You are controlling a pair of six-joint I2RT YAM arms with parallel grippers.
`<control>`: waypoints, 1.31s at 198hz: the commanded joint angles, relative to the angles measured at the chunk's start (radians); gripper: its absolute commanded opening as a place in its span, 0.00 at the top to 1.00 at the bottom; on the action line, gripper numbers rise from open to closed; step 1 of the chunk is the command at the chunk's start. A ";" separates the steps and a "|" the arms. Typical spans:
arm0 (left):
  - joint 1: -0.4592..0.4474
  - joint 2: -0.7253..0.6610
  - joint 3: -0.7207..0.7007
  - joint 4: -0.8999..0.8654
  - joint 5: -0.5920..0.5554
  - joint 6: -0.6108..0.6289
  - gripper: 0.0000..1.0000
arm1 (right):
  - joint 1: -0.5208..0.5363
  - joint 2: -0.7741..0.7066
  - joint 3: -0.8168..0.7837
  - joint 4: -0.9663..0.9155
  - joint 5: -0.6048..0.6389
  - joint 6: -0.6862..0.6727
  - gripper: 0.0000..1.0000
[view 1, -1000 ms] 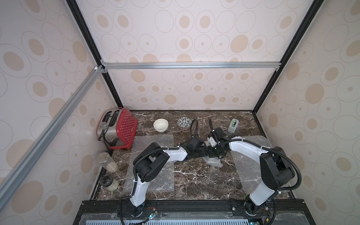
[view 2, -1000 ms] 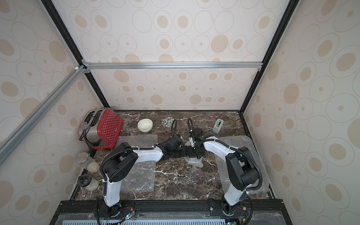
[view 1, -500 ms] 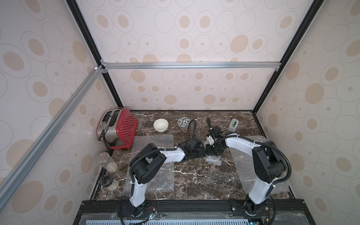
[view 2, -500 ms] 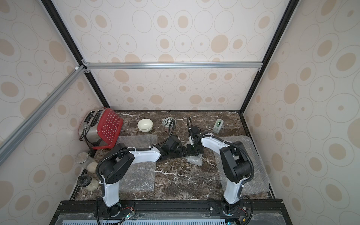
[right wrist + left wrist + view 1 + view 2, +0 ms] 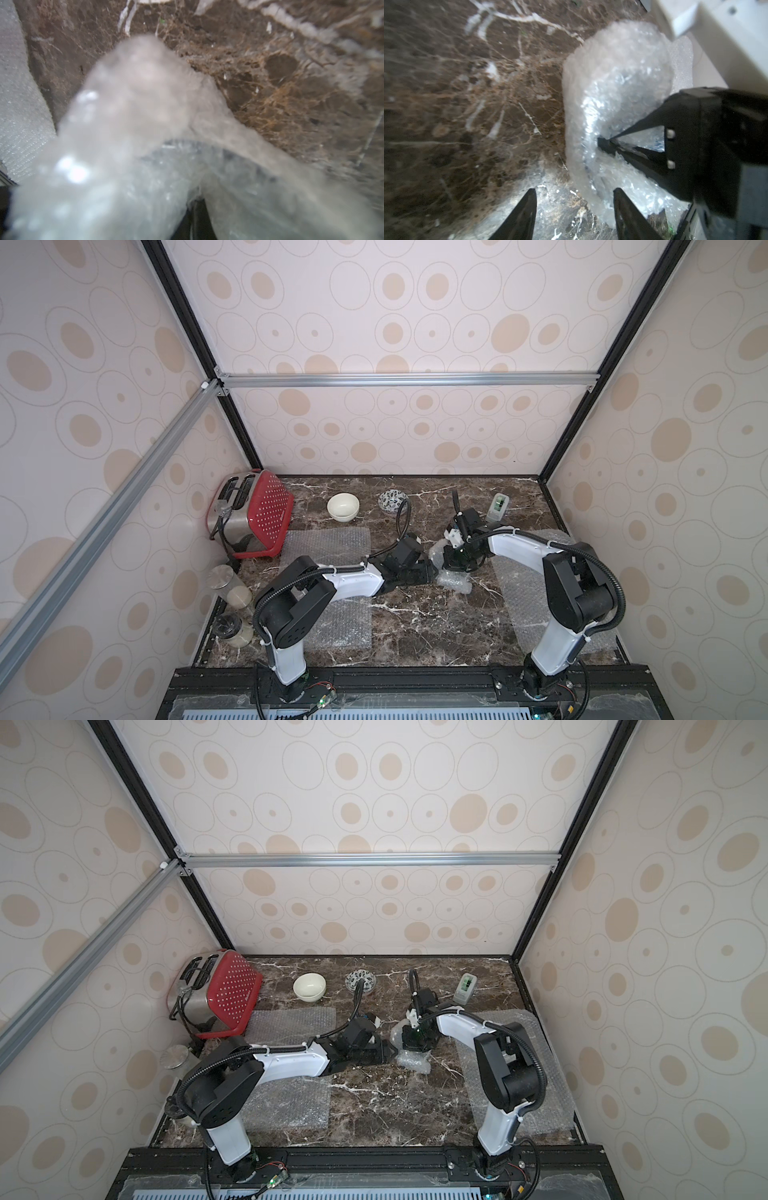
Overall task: Wrap bowls in bubble wrap
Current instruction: Wrap the bowl in bubble wrap.
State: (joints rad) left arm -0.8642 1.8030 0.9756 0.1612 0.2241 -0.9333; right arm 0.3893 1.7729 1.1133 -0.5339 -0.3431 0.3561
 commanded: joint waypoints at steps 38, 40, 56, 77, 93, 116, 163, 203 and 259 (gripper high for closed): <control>-0.012 0.105 0.139 -0.078 0.022 0.062 0.38 | -0.011 -0.028 -0.012 -0.015 -0.017 0.030 0.97; -0.011 0.107 0.143 -0.083 0.020 0.064 0.38 | -0.013 -0.030 -0.012 -0.016 -0.019 0.030 0.97; -0.009 0.123 0.175 -0.135 -0.006 0.084 0.35 | -0.016 -0.035 -0.009 -0.021 -0.022 0.029 0.97; 0.002 0.141 0.221 -0.191 -0.021 0.104 0.32 | -0.017 -0.026 -0.010 -0.024 -0.039 0.026 0.95; 0.015 0.151 0.237 -0.210 -0.031 0.102 0.31 | -0.016 -0.021 -0.016 -0.018 -0.041 0.024 0.92; 0.038 0.176 0.247 -0.214 -0.028 0.100 0.30 | -0.016 -0.048 -0.019 -0.016 -0.040 0.024 0.77; 0.055 0.222 0.271 -0.217 -0.006 0.106 0.31 | -0.021 -0.091 0.050 -0.118 0.033 -0.011 0.70; 0.058 0.207 0.271 -0.221 -0.011 0.110 0.31 | -0.029 -0.053 0.051 -0.136 0.090 -0.038 0.88; 0.057 0.177 0.273 -0.213 0.004 0.100 0.31 | -0.030 0.053 0.013 -0.071 0.066 -0.034 0.93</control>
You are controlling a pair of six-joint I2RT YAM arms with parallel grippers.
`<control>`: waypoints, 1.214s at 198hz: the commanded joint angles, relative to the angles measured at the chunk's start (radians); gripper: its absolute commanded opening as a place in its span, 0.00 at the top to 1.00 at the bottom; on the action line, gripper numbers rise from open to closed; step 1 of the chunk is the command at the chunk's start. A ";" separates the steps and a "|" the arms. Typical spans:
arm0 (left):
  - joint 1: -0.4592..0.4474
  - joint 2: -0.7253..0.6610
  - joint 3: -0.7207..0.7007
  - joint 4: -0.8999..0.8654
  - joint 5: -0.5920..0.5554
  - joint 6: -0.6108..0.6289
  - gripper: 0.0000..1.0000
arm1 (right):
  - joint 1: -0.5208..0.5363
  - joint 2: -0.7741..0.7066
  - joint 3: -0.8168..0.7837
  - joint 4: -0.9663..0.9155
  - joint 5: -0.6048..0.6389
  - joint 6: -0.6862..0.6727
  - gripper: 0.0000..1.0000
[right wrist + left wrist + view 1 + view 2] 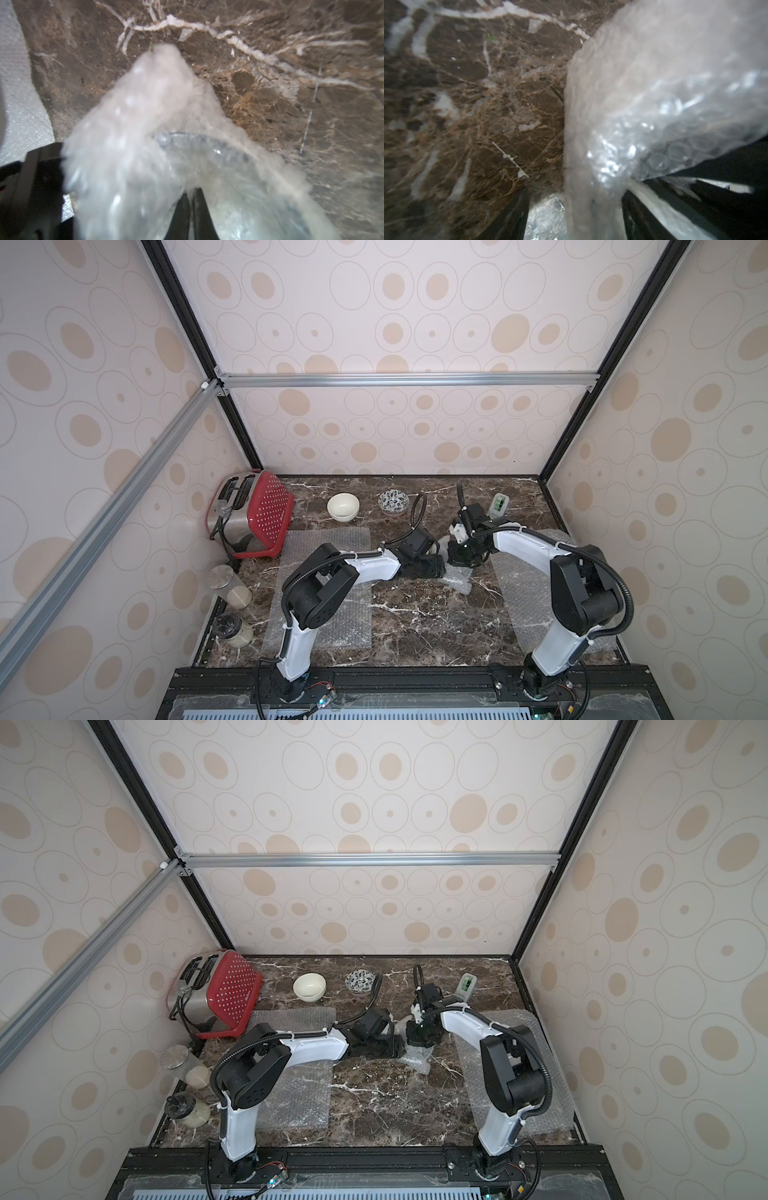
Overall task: Wrap bowls in bubble wrap
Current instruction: Wrap the bowl in bubble wrap.
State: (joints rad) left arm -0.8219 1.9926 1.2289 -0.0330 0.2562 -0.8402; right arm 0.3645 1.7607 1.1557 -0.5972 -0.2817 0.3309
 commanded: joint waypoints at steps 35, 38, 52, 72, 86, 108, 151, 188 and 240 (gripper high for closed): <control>0.017 -0.016 0.044 -0.016 -0.030 0.002 0.31 | -0.005 0.091 -0.040 0.004 -0.031 -0.010 0.93; 0.017 -0.015 0.048 -0.015 -0.029 0.003 0.31 | -0.005 0.091 -0.038 0.001 -0.033 -0.010 0.93; 0.017 -0.010 0.071 -0.015 -0.028 0.000 0.30 | -0.005 0.091 -0.039 -0.004 -0.033 -0.014 0.93; 0.018 -0.006 0.098 -0.017 -0.031 -0.001 0.30 | -0.004 0.093 -0.040 -0.009 -0.042 -0.019 0.93; 0.023 -0.009 0.107 -0.015 -0.031 0.000 0.30 | -0.005 0.090 -0.043 -0.008 -0.043 -0.019 0.93; 0.027 -0.027 0.095 0.004 -0.035 -0.002 0.30 | -0.006 0.080 -0.045 -0.005 -0.039 -0.015 0.93; 0.027 0.041 0.106 0.036 -0.008 -0.022 0.30 | -0.007 0.058 -0.048 0.018 -0.071 0.009 0.84; 0.023 0.092 0.078 0.064 -0.004 -0.040 0.31 | -0.007 0.039 -0.044 0.014 -0.057 0.014 0.81; 0.024 0.156 0.086 0.065 0.015 -0.053 0.31 | -0.006 -0.036 -0.040 -0.012 -0.041 0.012 0.69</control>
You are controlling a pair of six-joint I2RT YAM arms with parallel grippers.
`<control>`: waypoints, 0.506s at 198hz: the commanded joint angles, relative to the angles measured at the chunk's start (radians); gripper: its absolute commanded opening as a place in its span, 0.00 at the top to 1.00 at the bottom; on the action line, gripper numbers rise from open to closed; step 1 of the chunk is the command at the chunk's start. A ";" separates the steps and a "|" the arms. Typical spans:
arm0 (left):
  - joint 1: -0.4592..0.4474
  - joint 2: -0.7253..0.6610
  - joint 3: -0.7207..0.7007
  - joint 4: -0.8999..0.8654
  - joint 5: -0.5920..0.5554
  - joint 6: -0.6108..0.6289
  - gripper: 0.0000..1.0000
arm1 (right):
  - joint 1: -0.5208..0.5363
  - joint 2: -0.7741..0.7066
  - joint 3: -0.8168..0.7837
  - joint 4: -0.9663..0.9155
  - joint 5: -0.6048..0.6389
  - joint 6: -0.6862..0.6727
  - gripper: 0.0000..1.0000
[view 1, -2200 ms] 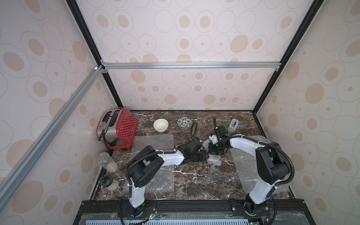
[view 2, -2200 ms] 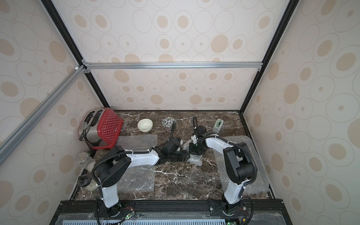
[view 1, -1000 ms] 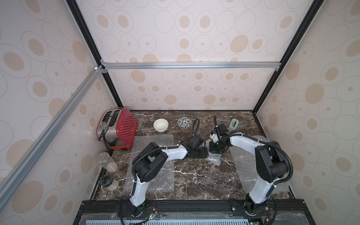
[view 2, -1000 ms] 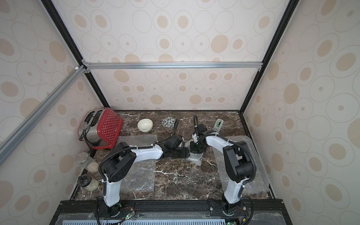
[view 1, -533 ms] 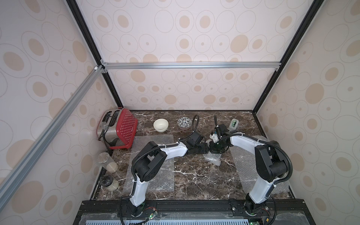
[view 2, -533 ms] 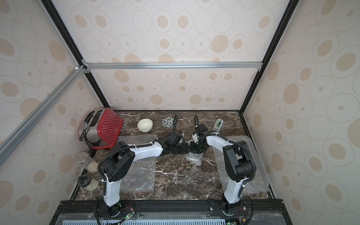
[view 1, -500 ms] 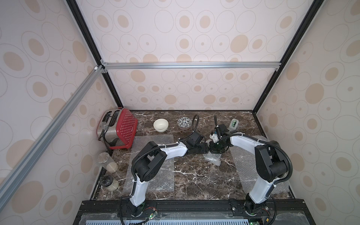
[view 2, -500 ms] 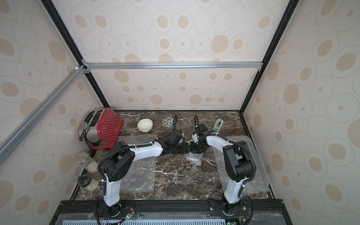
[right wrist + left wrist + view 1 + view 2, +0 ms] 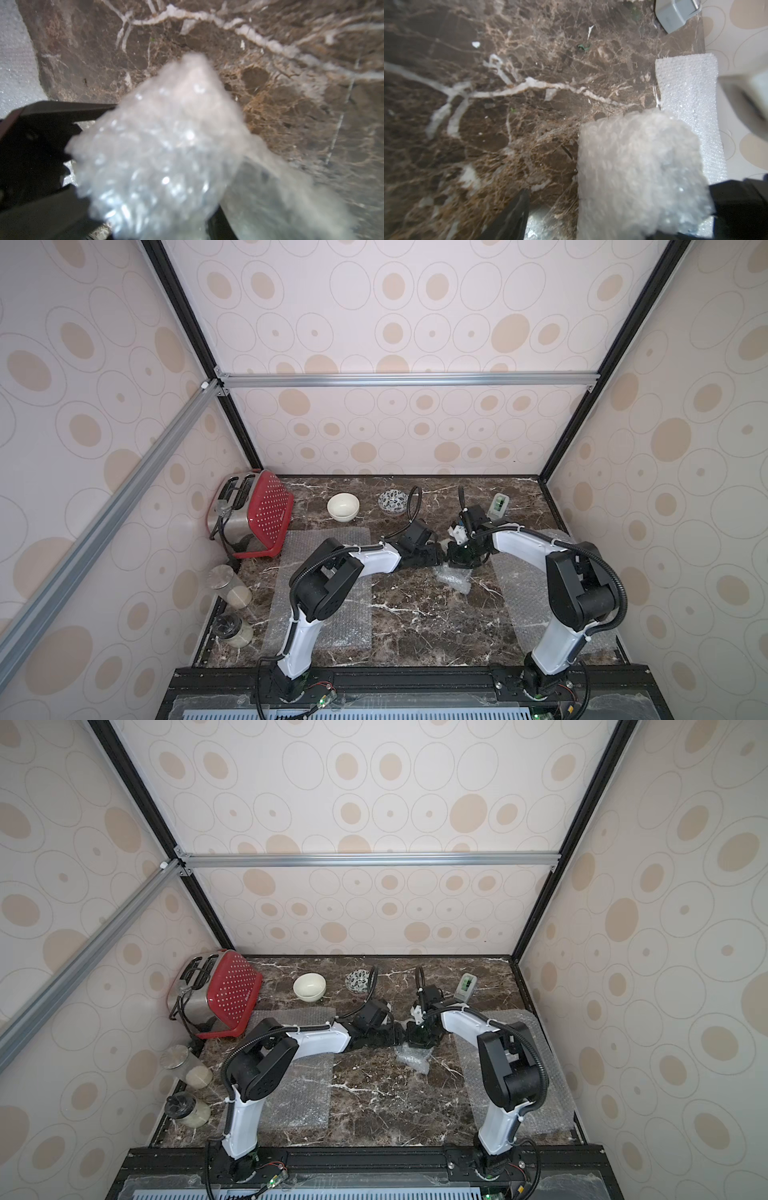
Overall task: Wrap bowls in bubble wrap
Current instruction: Wrap the bowl in bubble wrap.
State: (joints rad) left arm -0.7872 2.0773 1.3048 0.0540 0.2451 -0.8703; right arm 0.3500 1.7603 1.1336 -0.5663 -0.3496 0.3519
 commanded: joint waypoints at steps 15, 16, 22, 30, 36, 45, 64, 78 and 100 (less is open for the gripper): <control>-0.011 0.068 0.004 -0.025 0.023 -0.021 0.32 | 0.006 -0.070 0.001 -0.078 0.049 -0.022 0.65; -0.011 0.067 0.003 -0.026 0.023 -0.021 0.32 | 0.006 -0.072 0.003 -0.080 0.051 -0.023 0.65; -0.012 0.063 0.002 -0.028 0.020 -0.020 0.32 | 0.006 -0.086 0.012 -0.092 0.062 -0.030 0.64; -0.012 0.058 0.000 -0.029 0.016 -0.018 0.32 | 0.006 -0.103 0.023 -0.110 0.078 -0.037 0.64; -0.012 0.056 -0.002 -0.031 0.015 -0.017 0.32 | 0.006 -0.114 0.032 -0.123 0.091 -0.043 0.64; -0.012 0.052 -0.002 -0.031 0.013 -0.016 0.32 | 0.006 -0.128 0.047 -0.146 0.112 -0.053 0.64; -0.013 0.046 -0.002 -0.033 0.013 -0.015 0.32 | 0.006 -0.156 0.069 -0.176 0.128 -0.083 0.63; -0.014 0.043 -0.003 -0.037 0.011 -0.013 0.32 | 0.006 -0.185 0.068 -0.179 0.120 -0.111 0.62; -0.015 0.038 -0.002 -0.040 0.011 -0.012 0.32 | 0.009 -0.237 0.042 -0.164 0.083 -0.157 0.60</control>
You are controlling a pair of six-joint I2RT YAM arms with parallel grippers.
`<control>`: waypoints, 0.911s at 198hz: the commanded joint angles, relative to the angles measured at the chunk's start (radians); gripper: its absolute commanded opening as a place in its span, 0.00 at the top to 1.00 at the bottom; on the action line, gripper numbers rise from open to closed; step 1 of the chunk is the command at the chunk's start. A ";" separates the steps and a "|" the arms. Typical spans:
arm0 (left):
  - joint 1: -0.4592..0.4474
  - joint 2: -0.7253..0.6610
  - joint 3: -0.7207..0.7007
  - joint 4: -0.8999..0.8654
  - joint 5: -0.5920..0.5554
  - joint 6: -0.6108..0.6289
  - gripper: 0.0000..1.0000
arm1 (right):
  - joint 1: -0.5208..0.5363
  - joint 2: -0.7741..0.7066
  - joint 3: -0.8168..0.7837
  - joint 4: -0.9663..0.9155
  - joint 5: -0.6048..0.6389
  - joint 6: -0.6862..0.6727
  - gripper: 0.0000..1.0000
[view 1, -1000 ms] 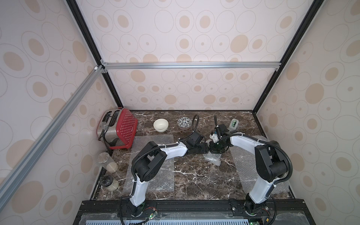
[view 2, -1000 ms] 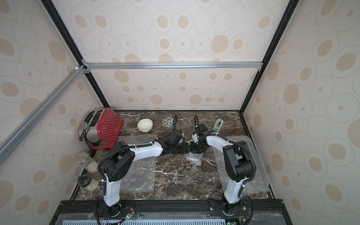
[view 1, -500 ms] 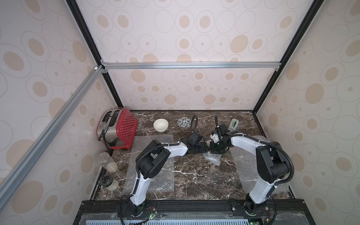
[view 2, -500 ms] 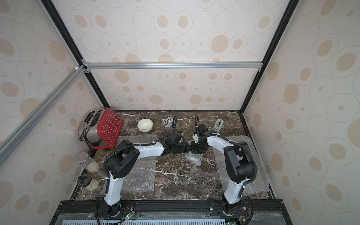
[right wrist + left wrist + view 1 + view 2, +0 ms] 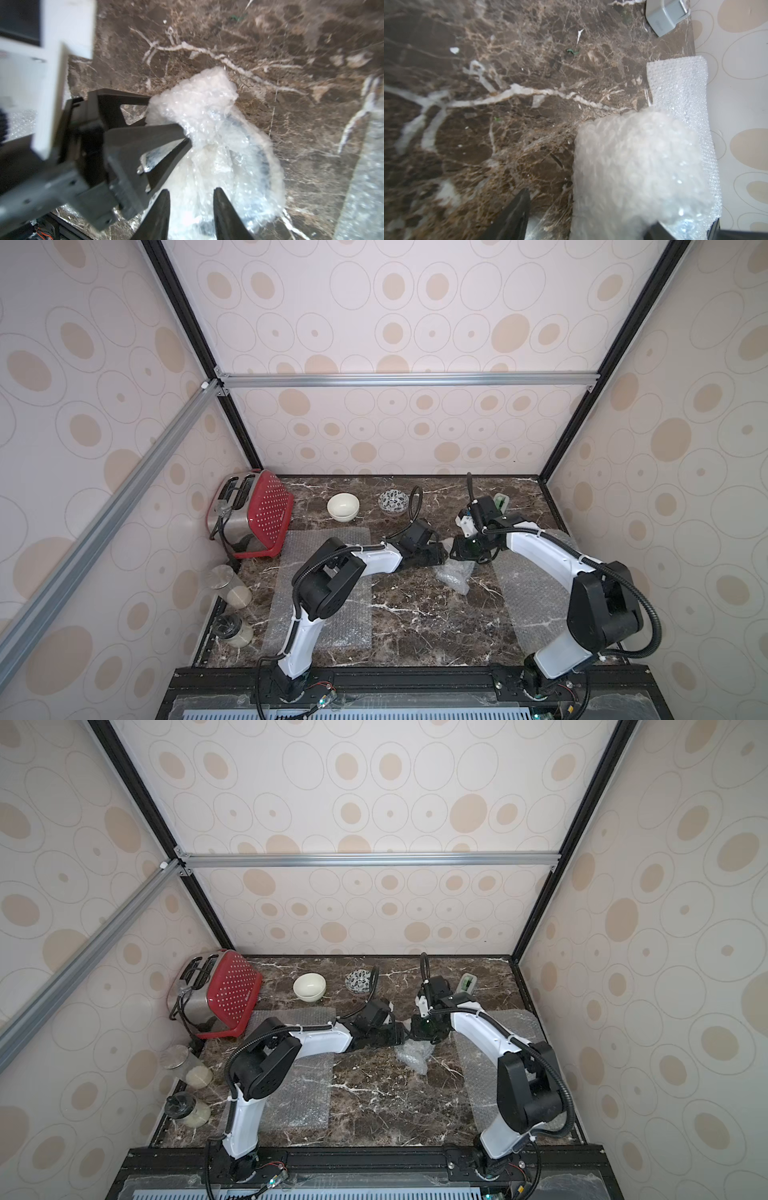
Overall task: Wrap bowls in bubble wrap
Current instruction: Wrap the bowl in bubble wrap.
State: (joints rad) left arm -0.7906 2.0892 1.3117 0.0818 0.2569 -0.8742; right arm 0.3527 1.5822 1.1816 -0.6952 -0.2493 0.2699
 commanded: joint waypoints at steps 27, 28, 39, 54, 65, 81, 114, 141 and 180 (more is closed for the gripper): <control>-0.014 0.021 -0.008 -0.071 -0.005 -0.005 0.32 | 0.055 -0.086 -0.025 -0.036 -0.035 -0.140 0.58; -0.014 0.021 -0.007 -0.072 -0.004 -0.005 0.32 | 0.057 -0.085 -0.025 -0.036 -0.033 -0.141 0.57; -0.015 0.020 -0.005 -0.075 -0.006 -0.003 0.32 | 0.073 -0.076 -0.024 -0.037 -0.031 -0.146 0.57; -0.015 0.023 0.000 -0.079 -0.006 -0.004 0.32 | 0.083 -0.060 -0.021 -0.035 -0.026 -0.143 0.57; -0.015 0.026 0.003 -0.081 -0.005 -0.003 0.32 | 0.085 -0.045 -0.021 -0.035 -0.022 -0.141 0.57; -0.015 0.026 0.001 -0.080 -0.003 -0.005 0.32 | 0.088 -0.031 -0.033 -0.032 -0.009 -0.139 0.57; -0.015 0.022 -0.004 -0.080 -0.007 -0.003 0.32 | 0.094 -0.012 -0.059 -0.022 0.014 -0.146 0.57; -0.015 0.025 -0.003 -0.078 -0.006 -0.003 0.33 | 0.111 0.009 -0.057 -0.009 0.034 -0.136 0.59; -0.015 0.023 -0.005 -0.079 -0.004 -0.003 0.32 | 0.112 0.028 -0.046 0.005 0.089 -0.115 0.75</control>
State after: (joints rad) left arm -0.7929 2.0892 1.3117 0.0814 0.2565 -0.8742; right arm 0.4576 1.5879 1.1343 -0.6937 -0.2150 0.1516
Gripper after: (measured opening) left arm 0.676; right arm 0.333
